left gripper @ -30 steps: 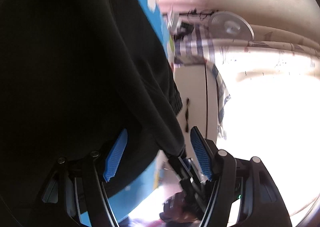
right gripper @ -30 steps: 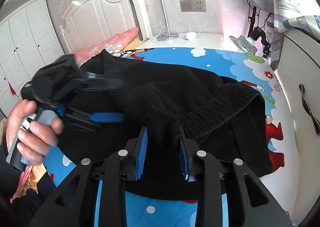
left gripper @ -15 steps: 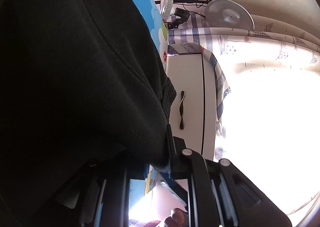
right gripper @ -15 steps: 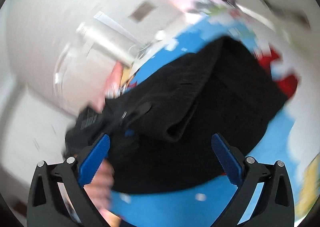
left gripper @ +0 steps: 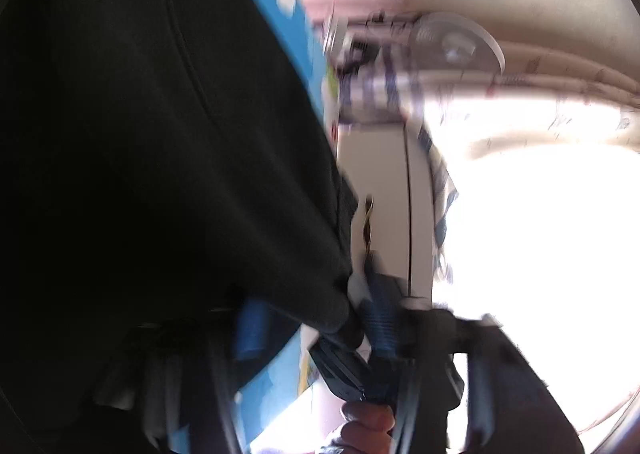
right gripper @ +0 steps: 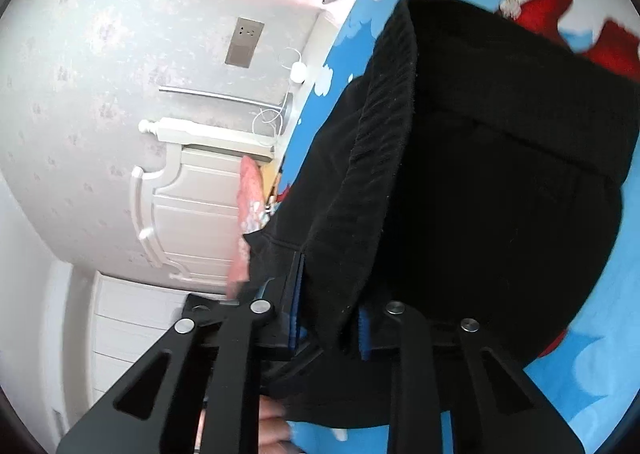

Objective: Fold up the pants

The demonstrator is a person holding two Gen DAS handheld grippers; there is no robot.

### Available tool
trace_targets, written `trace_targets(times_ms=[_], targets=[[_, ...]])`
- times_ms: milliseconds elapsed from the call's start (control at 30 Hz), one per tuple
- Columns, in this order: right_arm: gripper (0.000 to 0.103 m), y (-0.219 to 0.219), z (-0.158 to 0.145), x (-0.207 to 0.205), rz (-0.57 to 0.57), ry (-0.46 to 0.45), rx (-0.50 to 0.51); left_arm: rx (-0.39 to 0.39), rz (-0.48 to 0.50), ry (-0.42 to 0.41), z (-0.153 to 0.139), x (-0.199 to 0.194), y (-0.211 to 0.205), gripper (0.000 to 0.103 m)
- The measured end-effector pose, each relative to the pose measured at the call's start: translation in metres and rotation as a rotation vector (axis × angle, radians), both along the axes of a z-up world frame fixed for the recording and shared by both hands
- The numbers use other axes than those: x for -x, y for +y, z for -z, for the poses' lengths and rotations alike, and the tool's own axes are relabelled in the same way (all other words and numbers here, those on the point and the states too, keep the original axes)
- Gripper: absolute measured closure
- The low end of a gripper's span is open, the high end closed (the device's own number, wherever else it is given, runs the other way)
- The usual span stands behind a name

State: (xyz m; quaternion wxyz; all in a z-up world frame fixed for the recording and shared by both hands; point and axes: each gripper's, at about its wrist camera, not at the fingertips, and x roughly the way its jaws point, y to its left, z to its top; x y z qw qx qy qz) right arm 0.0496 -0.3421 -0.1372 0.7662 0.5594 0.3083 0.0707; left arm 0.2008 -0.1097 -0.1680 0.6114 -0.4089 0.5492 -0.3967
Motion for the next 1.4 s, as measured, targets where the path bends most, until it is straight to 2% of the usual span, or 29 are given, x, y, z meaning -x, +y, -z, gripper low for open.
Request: trace_targets(times_ms=[67,267,333,400,467,567,600,733,800,833,933,967,1000,1033,1067,1100,1167,1300,1400], targets=[[0.079,-0.002,0.0,0.001,-0.01,0.0,0.018,-0.024,-0.067,-0.048,-0.01,-0.015,0.028,0.05],[0.08,-0.007,-0.013,-0.002,-0.034,-0.021,0.049,-0.159,-0.455,-0.054,-0.018,-0.085,0.16,0.05],[0.08,-0.009,-0.018,-0.001,-0.042,-0.03,0.053,-0.181,-0.482,-0.041,-0.015,-0.104,0.179,0.05],[0.08,-0.01,-0.024,0.0,-0.054,-0.039,0.056,-0.225,-0.498,-0.011,-0.009,-0.12,0.189,0.054],[0.08,-0.013,-0.026,0.003,-0.066,-0.046,0.049,-0.204,-0.485,-0.009,-0.007,-0.128,0.19,0.066],[0.08,-0.015,-0.031,0.002,-0.084,-0.048,0.055,-0.234,-0.451,-0.034,-0.011,-0.135,0.18,0.066],[0.08,-0.015,-0.033,0.002,-0.088,-0.048,0.055,-0.267,-0.435,-0.011,-0.008,-0.141,0.176,0.066],[0.081,-0.016,-0.04,0.003,-0.097,-0.047,0.069,-0.294,-0.412,0.045,0.004,-0.161,0.177,0.092],[0.081,-0.02,-0.041,0.002,-0.097,-0.037,0.067,-0.279,-0.406,0.028,0.0,-0.159,0.182,0.096],[0.081,-0.023,-0.04,0.002,-0.096,-0.025,0.068,-0.272,-0.415,0.012,-0.008,-0.156,0.184,0.097],[0.081,-0.034,-0.039,0.007,-0.076,0.0,0.078,-0.255,-0.479,-0.103,-0.058,-0.1,0.207,0.097],[0.081,-0.04,-0.038,0.01,-0.066,0.012,0.085,-0.254,-0.502,-0.136,-0.072,-0.071,0.215,0.097],[0.081,-0.046,-0.037,0.014,-0.06,0.026,0.094,-0.266,-0.523,-0.174,-0.083,-0.024,0.223,0.097],[0.081,-0.05,-0.036,0.017,-0.055,0.038,0.102,-0.275,-0.524,-0.187,-0.086,0.0,0.223,0.097],[0.081,-0.056,-0.033,0.02,-0.043,0.064,0.12,-0.287,-0.518,-0.19,-0.084,0.029,0.224,0.097],[0.081,-0.061,-0.029,0.024,-0.031,0.09,0.135,-0.311,-0.497,-0.165,-0.072,0.062,0.223,0.097],[0.081,-0.069,-0.019,0.029,-0.017,0.141,0.167,-0.339,-0.455,-0.096,-0.038,0.104,0.22,0.097],[0.081,-0.066,0.002,0.03,-0.029,0.211,0.246,-0.345,-0.417,-0.03,0.001,0.121,0.223,0.093],[0.078,-0.068,0.013,0.034,-0.027,0.237,0.248,-0.358,-0.41,-0.078,-0.008,0.117,0.223,0.078]])
